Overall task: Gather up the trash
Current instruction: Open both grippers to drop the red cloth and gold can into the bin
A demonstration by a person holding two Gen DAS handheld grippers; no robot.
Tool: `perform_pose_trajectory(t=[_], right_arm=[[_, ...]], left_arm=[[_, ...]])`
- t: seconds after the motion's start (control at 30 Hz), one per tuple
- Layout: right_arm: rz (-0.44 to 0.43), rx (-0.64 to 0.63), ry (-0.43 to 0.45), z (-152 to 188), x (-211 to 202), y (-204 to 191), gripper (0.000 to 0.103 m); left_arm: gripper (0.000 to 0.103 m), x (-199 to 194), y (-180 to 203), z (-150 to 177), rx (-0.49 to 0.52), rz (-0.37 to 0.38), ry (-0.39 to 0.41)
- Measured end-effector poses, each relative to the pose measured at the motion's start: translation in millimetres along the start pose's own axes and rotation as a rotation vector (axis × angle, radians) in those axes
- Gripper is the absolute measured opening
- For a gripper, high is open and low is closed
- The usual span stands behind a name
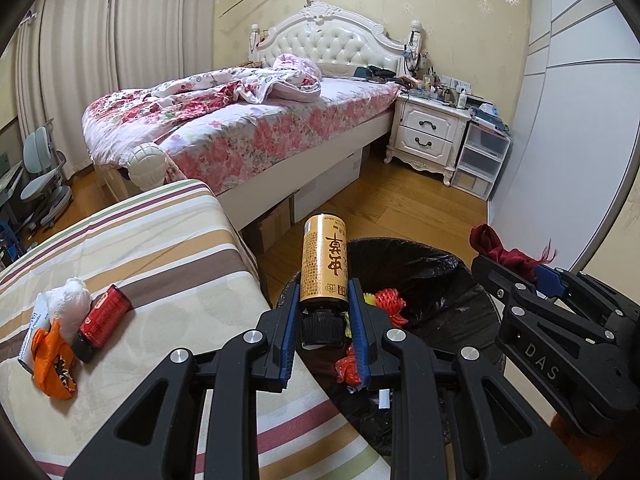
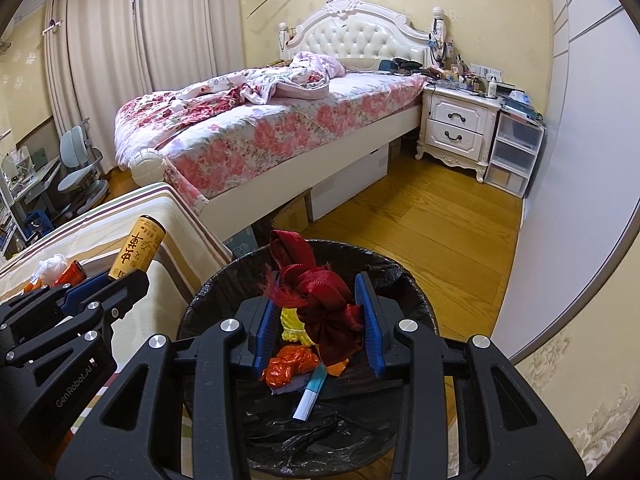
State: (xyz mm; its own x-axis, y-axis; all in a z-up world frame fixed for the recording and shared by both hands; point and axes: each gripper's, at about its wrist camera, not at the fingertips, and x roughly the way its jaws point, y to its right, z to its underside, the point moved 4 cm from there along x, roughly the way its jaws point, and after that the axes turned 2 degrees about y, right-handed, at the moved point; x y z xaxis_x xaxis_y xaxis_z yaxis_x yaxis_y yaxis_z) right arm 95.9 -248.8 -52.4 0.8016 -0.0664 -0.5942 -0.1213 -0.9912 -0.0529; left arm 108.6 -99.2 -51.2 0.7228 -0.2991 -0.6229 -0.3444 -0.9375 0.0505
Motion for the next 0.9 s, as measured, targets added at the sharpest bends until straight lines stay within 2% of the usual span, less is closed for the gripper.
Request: perform_pose_trajectory(t=[0.73, 0.8, 0.87, 0.9], right_arm=[[0.010, 0.024, -0.025, -1, 17, 15, 0.037], [0.010, 0.023, -0.026, 0, 17, 16, 0.038], [0.014, 0.027, -0.022, 1, 17, 16, 0.047], [0.018, 0.028, -0.016, 1, 16, 17, 0.047]], left_arm=[[0.025, 23, 14, -6, 0.027, -0.008, -0.031], [0.025, 24, 14, -6, 0.027, -0.008, -0.030], [0.026, 25, 15, -6, 0.027, -0.004, -0.035], [0.029, 25, 14, -6, 0.027, -0.004, -0.038]])
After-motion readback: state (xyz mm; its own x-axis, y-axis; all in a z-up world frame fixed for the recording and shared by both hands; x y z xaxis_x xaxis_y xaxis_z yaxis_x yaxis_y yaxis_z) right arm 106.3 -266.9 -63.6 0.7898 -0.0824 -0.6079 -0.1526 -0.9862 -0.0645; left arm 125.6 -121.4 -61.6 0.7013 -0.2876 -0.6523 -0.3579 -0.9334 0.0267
